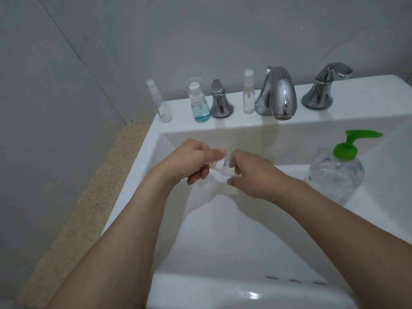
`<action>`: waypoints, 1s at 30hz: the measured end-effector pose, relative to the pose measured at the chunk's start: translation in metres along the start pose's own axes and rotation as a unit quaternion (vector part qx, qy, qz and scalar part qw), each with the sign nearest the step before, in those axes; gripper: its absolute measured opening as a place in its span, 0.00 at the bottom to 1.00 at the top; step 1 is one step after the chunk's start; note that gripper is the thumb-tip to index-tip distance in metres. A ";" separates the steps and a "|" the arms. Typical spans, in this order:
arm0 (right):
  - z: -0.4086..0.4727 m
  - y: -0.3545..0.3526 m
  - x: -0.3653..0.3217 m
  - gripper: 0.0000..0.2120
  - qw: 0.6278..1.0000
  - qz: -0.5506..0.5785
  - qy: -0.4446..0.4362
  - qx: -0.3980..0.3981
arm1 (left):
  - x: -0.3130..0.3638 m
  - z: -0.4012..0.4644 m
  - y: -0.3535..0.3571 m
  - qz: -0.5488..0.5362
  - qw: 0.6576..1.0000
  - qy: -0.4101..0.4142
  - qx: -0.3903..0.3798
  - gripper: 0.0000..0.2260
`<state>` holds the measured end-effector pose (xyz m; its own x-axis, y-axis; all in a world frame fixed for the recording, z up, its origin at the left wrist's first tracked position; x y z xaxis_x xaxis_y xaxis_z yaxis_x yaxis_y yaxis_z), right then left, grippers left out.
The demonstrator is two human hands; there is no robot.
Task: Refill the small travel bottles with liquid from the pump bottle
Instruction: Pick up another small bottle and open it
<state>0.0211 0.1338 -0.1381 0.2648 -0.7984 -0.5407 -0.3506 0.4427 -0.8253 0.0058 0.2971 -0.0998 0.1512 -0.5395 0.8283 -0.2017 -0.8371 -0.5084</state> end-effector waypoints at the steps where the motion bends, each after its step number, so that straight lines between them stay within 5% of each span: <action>1: -0.001 -0.002 -0.002 0.14 1.000 -0.018 -0.007 0.018 | 0.000 0.000 0.000 0.017 1.000 -0.007 0.006 0.21; 7: 0.001 -0.005 0.001 0.16 0.999 -0.032 0.015 0.029 | 0.000 0.008 0.001 0.041 0.995 0.065 0.059 0.13; 11: 0.001 -0.005 0.003 0.16 0.999 -0.025 0.024 0.026 | 0.001 0.007 0.005 0.058 0.993 0.101 0.013 0.12; 14: 0.000 -0.004 0.004 0.16 0.999 -0.029 0.023 0.020 | 0.000 0.005 0.004 0.073 0.992 0.097 -0.020 0.15; 19: 0.001 -0.005 0.002 0.15 0.998 -0.036 0.010 0.043 | 0.005 0.001 0.004 0.038 0.997 0.061 -0.017 0.05; 30: 0.001 -0.006 -0.001 0.15 0.998 -0.045 -0.010 0.052 | 0.008 -0.004 -0.001 0.043 0.998 -0.015 -0.036 0.13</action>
<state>0.0237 0.1320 -0.1326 0.3094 -0.8286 -0.4665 -0.2306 0.4105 -0.8822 0.0035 0.2939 -0.0918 0.1584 -0.6124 0.7745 -0.2833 -0.7796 -0.5585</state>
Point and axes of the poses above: each hand's wrist, its own z-axis towards the middle knuckle, its own y-axis out of the palm, x = y × z, the point moved 3 cm from there along z, towards the middle knuckle, and after that the axes turned 6 degrees about y, right-handed, at the moved point
